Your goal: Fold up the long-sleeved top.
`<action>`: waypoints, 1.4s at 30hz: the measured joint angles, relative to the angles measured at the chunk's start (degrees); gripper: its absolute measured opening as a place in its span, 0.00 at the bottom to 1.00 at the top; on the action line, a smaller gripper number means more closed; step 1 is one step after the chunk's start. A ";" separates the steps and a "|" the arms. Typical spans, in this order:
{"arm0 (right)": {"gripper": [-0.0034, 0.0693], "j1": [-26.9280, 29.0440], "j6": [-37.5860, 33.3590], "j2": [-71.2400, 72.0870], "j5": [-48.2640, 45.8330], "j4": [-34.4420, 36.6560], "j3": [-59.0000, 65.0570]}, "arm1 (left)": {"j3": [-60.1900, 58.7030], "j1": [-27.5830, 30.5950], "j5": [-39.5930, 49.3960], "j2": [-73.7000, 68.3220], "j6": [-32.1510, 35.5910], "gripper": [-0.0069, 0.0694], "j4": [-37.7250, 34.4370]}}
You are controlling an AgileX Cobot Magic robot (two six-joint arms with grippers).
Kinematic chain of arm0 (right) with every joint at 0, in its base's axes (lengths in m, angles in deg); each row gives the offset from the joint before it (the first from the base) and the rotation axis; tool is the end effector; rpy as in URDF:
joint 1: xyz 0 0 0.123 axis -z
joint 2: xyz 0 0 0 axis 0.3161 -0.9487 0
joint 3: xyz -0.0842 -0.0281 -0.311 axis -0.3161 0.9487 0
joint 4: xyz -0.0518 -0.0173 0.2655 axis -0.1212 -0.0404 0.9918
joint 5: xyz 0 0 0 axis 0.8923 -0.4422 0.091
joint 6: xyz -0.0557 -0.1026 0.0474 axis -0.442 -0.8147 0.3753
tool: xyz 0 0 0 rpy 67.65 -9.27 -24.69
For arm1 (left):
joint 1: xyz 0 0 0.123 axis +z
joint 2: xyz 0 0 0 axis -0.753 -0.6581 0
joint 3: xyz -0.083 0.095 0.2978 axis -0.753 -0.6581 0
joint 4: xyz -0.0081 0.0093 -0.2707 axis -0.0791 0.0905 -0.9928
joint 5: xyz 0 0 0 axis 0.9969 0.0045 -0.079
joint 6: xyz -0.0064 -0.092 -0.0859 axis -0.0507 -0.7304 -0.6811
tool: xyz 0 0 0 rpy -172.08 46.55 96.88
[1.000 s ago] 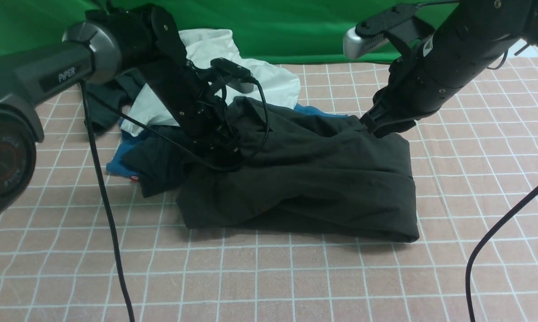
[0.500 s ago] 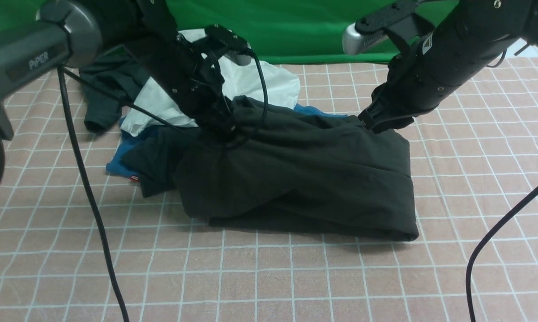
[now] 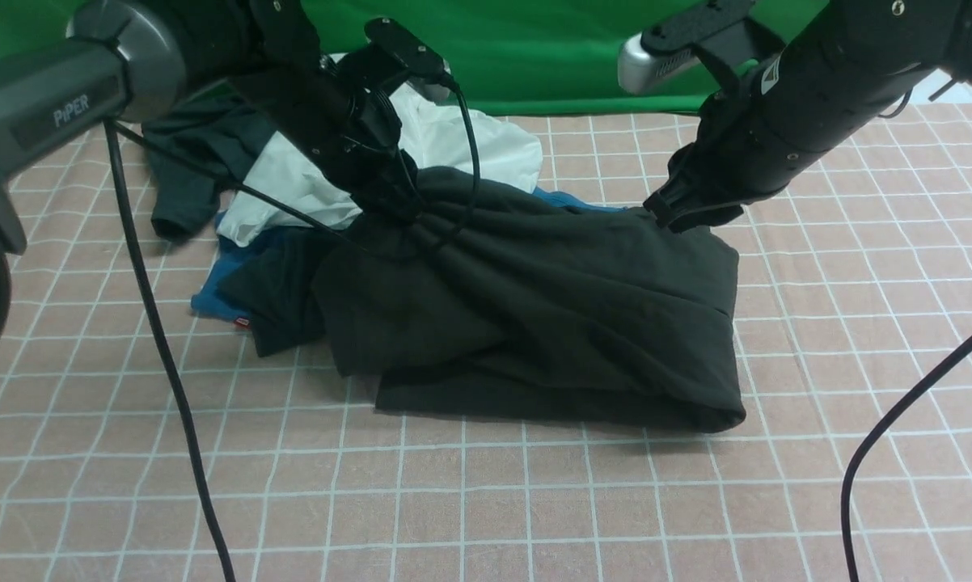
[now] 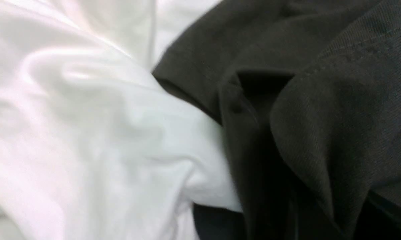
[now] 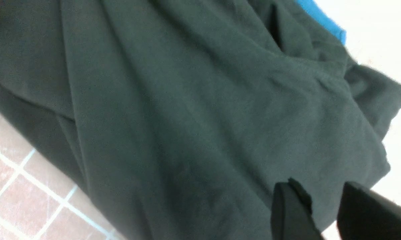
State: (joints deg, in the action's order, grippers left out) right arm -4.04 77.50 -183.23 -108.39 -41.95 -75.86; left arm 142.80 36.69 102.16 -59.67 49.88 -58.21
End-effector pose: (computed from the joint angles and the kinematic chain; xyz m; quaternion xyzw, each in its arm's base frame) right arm 0.4107 0.1757 0.2973 -0.2385 0.9250 0.0637 0.2888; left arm 0.4996 -0.1367 0.2287 0.4294 0.8648 -0.0559 0.2542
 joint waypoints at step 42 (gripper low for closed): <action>0.54 10.79 8.12 -14.11 10.62 17.70 8.56 | -29.43 -14.91 -3.67 34.70 -6.27 0.10 1.56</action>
State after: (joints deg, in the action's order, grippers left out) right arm 6.75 85.62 -197.34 -97.76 -24.25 -67.30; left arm 113.37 21.78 98.50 -24.97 43.60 -56.64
